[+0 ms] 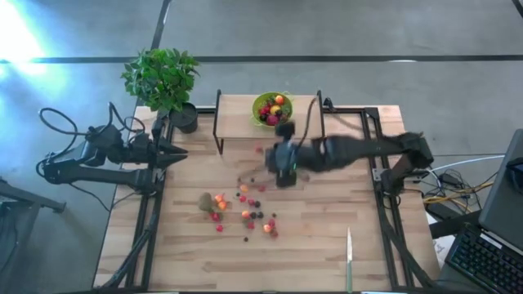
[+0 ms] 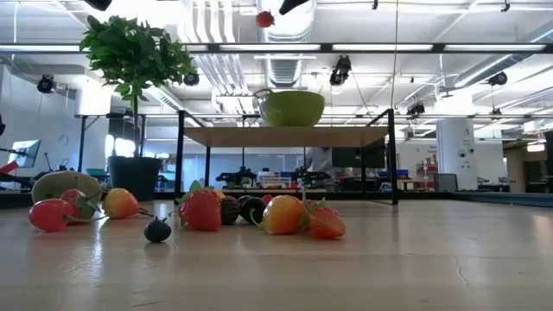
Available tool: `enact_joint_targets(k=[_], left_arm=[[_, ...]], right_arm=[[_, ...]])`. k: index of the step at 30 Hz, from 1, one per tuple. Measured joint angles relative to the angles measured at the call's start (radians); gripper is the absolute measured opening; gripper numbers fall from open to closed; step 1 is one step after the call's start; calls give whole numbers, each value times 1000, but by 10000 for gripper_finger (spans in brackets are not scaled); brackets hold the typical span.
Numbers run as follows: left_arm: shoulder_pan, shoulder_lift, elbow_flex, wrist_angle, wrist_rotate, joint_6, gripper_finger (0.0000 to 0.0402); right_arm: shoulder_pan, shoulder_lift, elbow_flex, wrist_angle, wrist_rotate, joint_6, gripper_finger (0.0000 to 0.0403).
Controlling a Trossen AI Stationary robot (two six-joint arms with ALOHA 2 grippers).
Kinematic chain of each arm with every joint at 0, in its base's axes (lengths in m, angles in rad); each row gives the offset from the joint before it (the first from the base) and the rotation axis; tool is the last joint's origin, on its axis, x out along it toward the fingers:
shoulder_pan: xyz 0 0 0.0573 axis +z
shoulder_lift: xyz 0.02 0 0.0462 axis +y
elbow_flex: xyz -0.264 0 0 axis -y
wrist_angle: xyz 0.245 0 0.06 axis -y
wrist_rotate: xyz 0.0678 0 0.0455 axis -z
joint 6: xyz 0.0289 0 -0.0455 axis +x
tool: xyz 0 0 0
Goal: Pick & Place Fruit
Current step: Put the red strawberry into the green strainer bowl on the shelf
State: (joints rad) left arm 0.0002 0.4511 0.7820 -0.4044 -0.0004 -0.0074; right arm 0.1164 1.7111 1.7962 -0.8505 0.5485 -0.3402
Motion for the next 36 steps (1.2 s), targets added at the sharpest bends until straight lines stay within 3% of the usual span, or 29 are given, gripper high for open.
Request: enact_joint_targets(k=[6, 14, 18, 27, 36], left_arm=[[0, 4, 0, 0, 0, 0, 62], [0, 4, 0, 0, 0, 0, 62], [0, 4, 0, 0, 0, 0, 62], [0, 4, 0, 0, 0, 0, 62], [0, 4, 0, 0, 0, 0, 62]], right_arm=[[-165, -48, 0, -1, -23, 7, 8], [-387, -38, -1, -6, -273, 87, 8], [-468, -17, -2, -10, -320, 126, 8], [-569, 4, -8, -61, -323, 201, 8], [-579, 6, -33, -71, -325, 210, 8]])
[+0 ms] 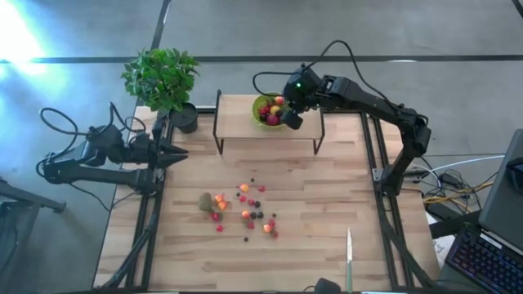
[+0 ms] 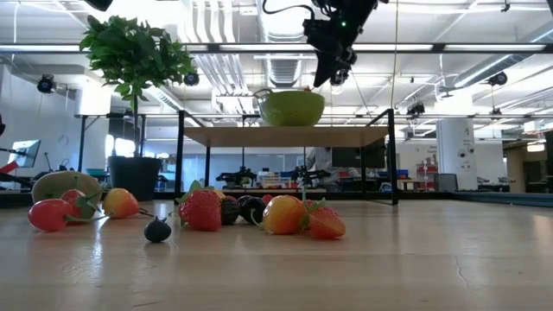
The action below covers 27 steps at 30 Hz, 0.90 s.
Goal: Pick & Place Fruit
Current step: Put the red strawberry into the green strainer bowl on the shelf
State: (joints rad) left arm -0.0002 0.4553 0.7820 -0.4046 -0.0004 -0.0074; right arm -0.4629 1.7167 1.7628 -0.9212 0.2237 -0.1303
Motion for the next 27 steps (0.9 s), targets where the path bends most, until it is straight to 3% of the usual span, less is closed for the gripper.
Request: enact_joint_targets(k=[27], left_arm=[[0, 0, 0, 0, 0, 0, 62]], right_arm=[[0, 0, -17, -16, 4, 0, 12]])
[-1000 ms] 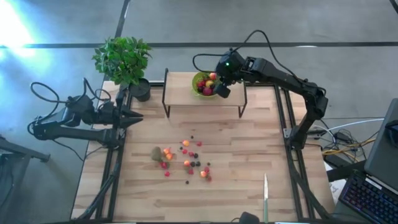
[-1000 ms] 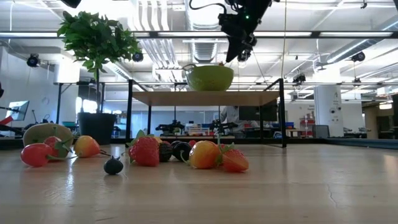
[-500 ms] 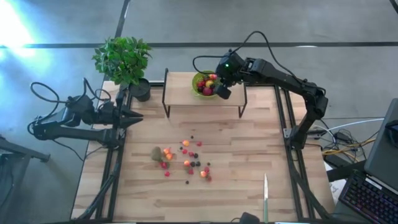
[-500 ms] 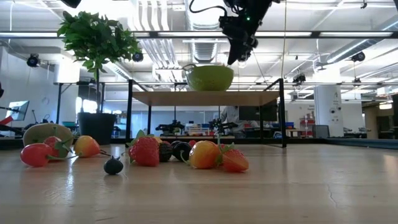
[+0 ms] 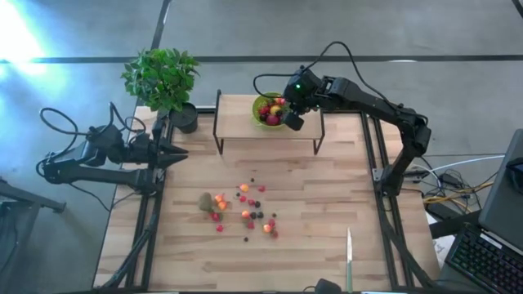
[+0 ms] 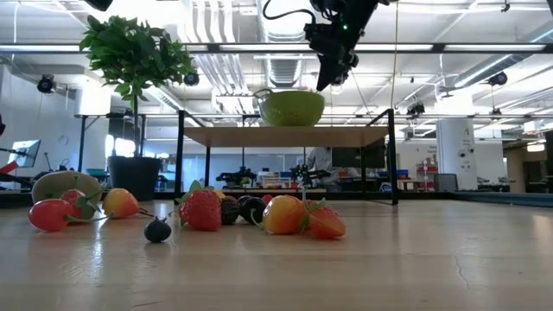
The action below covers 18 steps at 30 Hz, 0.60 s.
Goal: Pick & Place Fruit
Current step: Put the red strawberry into the green strainer bowl on the shelf
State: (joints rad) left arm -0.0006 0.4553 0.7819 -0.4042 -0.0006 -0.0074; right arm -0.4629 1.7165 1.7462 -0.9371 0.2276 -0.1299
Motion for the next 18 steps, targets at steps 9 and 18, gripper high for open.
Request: enact_joint_targets(k=[9, 18], left_arm=[[0, 0, 0, 0, 0, 0, 62], [0, 0, 0, 0, 0, 0, 62]], right_arm=[[0, 0, 0, 1, 1, 4, 79], [29, -10, 43, -3, -48, 63, 134]])
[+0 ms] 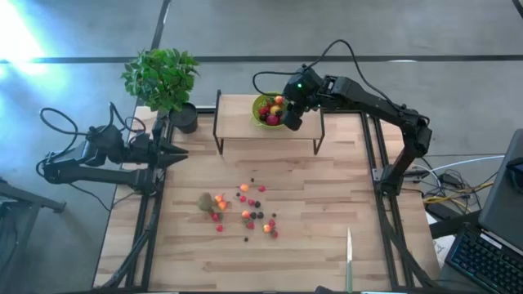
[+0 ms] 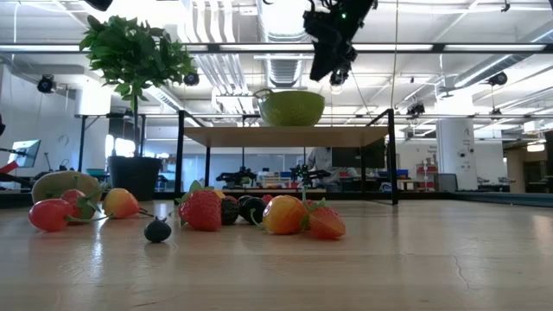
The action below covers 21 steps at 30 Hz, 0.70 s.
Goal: Pick & Place Fruit
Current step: Put the red strawberry into the green strainer bowl on the shelf
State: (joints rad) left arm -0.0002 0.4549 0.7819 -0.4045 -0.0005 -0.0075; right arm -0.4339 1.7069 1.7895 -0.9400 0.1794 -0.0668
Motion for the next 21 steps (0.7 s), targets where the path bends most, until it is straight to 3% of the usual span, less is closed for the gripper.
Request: enact_joint_targets(k=[21], left_arm=[[0, 0, 0, 0, 0, 0, 62]], right_arm=[[175, 0, 174, -13, -32, -20, 184]])
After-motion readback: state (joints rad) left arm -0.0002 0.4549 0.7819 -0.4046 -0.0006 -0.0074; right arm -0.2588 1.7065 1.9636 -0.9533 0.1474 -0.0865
